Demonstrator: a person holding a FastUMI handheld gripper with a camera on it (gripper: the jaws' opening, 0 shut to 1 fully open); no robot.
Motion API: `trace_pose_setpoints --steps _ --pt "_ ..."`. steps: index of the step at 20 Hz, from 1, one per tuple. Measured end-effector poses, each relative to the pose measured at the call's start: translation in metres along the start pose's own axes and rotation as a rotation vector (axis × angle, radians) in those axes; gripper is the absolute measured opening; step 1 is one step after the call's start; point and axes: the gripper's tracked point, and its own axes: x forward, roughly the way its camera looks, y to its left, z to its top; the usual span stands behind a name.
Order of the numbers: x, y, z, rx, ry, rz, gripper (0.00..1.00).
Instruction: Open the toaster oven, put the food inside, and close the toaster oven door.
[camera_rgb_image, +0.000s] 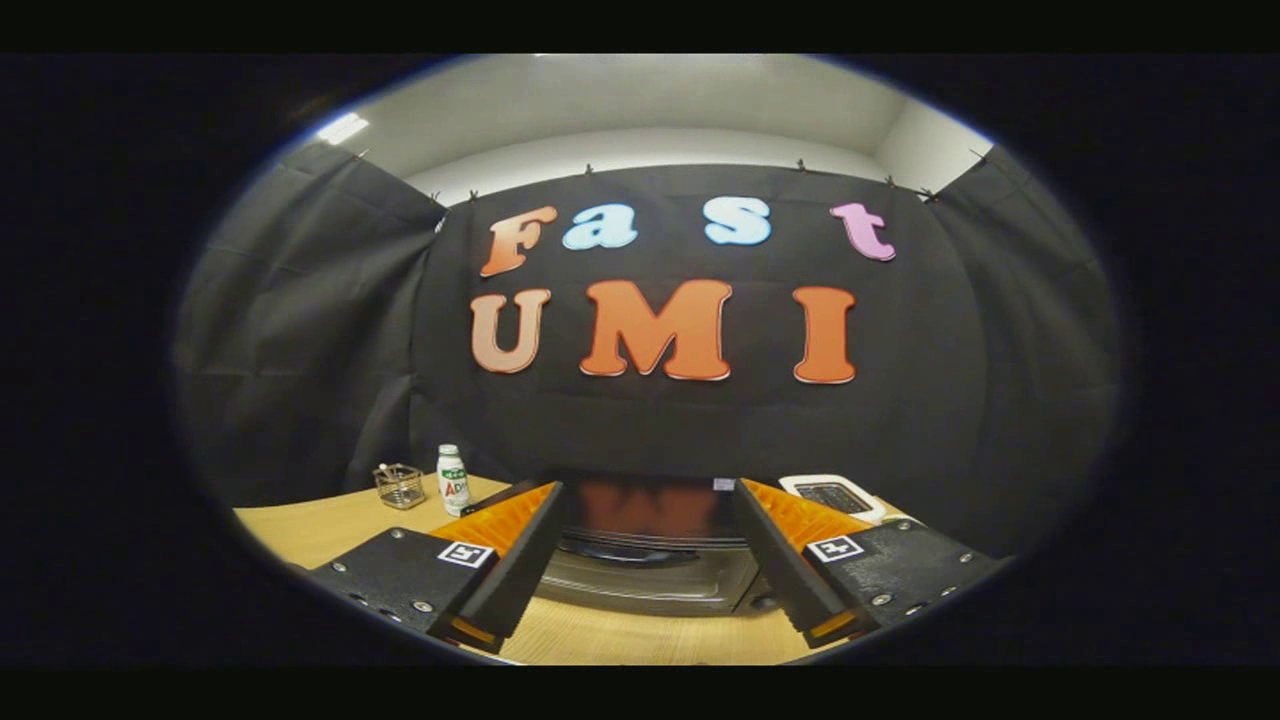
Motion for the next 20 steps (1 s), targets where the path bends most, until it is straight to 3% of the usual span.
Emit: trace_pose_setpoints --steps 9,16,20 --pt "0.061 0.008 -0.064 0.007 0.133 -0.027 0.98" --pt "0.062 0.015 -0.073 0.033 0.14 -0.033 0.99" --pt "0.047 0.026 -0.073 0.041 0.106 -0.023 0.88"
